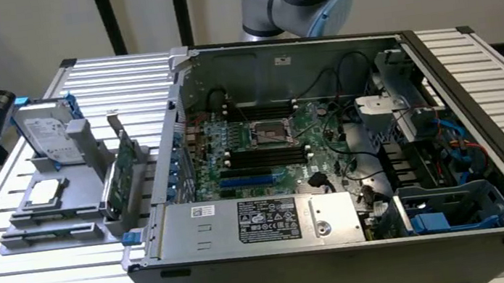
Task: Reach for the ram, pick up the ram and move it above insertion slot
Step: 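Pick up the ram and move it above insertion slot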
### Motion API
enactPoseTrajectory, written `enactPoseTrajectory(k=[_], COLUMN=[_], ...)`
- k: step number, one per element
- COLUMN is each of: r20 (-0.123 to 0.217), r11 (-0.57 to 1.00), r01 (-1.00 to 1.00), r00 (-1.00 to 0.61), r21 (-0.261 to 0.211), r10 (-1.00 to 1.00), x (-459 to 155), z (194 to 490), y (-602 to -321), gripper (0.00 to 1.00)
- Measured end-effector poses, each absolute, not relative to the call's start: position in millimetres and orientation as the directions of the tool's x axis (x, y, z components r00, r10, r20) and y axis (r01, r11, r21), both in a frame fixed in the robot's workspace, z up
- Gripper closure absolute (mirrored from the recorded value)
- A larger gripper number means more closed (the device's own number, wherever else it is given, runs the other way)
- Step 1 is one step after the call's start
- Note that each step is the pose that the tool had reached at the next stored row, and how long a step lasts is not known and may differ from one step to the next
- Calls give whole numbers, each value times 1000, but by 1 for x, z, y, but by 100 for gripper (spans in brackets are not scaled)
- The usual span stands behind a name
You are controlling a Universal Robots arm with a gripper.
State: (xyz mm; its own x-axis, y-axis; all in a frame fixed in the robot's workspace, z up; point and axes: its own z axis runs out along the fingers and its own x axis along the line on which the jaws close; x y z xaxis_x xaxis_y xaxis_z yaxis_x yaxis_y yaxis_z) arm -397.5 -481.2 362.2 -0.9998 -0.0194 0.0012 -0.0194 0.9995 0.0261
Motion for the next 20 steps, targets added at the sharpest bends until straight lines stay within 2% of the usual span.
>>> enactPoseTrajectory(k=[13,20], r20=[1,1], r11=[999,989], r01=[-24,-148], r00=[-1000,-989], r21=[26,26], r10=[-24,-148], x=[-398,-398], z=[362,362], y=[-481,-481], gripper=[89,89])
